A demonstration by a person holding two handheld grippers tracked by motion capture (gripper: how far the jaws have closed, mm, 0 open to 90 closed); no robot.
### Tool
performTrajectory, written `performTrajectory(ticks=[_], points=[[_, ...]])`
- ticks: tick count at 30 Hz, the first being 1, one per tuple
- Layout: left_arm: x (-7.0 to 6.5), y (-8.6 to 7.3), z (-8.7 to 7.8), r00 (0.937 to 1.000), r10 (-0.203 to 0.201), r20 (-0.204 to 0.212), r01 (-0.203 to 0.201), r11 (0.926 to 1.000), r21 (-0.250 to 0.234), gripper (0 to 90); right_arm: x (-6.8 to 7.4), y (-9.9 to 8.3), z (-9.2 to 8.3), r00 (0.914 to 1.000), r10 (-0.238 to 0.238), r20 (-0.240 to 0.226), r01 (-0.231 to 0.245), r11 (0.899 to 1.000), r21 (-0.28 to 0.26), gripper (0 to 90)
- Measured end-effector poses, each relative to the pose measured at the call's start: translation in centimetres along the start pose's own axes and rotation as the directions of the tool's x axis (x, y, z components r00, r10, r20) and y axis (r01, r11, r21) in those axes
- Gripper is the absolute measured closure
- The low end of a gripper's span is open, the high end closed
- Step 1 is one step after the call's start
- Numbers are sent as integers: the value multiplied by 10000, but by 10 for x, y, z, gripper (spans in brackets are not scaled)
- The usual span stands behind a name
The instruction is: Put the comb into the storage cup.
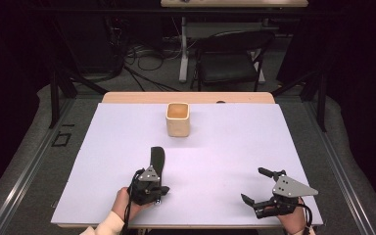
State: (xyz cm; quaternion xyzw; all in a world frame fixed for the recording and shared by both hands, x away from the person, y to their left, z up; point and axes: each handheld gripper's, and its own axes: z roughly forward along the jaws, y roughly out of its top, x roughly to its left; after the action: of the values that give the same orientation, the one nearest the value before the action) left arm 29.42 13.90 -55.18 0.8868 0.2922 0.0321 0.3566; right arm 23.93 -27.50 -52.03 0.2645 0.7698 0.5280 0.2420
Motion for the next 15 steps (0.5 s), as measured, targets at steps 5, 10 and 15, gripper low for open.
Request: performTrajectory(ticks=[5, 10, 15], points=[[3, -2, -3, 9999, -133, -42, 134, 9999, 49, 900, 0, 0, 0, 10000, -9, -10, 9, 10000, -5, 4], [7, -3, -7, 9997, -240, -81, 241, 9996, 142, 900, 0, 0, 0, 10000, -7, -9, 7, 10000, 5, 4], [12, -6, -11, 9985, -479, -250, 481, 9988, 72, 900, 0, 0, 0, 10000, -5, -10, 5, 10000, 26, 4]])
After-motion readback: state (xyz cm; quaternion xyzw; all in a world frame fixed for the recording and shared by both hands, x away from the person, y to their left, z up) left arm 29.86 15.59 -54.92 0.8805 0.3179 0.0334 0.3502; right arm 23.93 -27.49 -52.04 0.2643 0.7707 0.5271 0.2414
